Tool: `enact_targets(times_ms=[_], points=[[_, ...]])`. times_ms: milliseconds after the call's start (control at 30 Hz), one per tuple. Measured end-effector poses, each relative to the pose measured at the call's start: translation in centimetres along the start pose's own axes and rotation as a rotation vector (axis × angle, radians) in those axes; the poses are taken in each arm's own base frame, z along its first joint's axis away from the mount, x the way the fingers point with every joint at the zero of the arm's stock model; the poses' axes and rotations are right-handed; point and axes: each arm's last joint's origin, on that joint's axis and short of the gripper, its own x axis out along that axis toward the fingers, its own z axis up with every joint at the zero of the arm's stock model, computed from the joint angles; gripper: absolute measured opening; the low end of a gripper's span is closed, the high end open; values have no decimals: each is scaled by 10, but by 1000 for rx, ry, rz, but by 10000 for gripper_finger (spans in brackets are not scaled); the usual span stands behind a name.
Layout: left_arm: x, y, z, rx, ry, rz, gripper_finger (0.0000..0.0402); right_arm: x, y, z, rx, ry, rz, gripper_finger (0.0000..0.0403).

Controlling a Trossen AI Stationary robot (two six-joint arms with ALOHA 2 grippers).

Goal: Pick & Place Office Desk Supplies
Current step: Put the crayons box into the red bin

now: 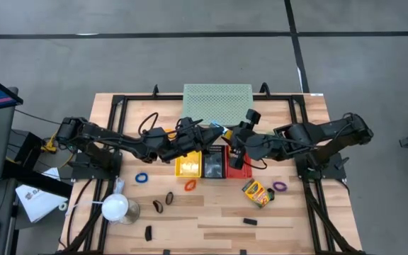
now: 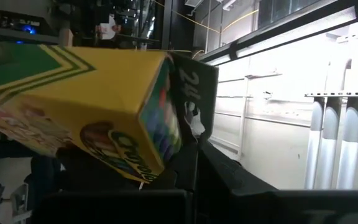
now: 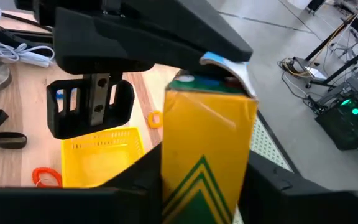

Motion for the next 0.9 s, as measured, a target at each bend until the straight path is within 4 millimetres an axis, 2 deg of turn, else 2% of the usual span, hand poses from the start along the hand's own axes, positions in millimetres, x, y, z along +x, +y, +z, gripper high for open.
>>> enact_targets(times_ms=[167,400,500,700,900], points=[[-1,-2,-2,16,10,-22,11,-2,-1,1,-3,-11,9,102],[-3,-5,-8,5,64,-44,61,-8,-7,1,8,-19,2,132],[-7,-11,-13,15,103,-64,84,-14,-15,2,23,-32,-5,130],[-20,-43,-16,133,177,-152,119,-34,-36,0,95,-57,-3,105],[-39,-84,-11,327,227,-242,139,-49,-45,-8,200,-17,68,124]])
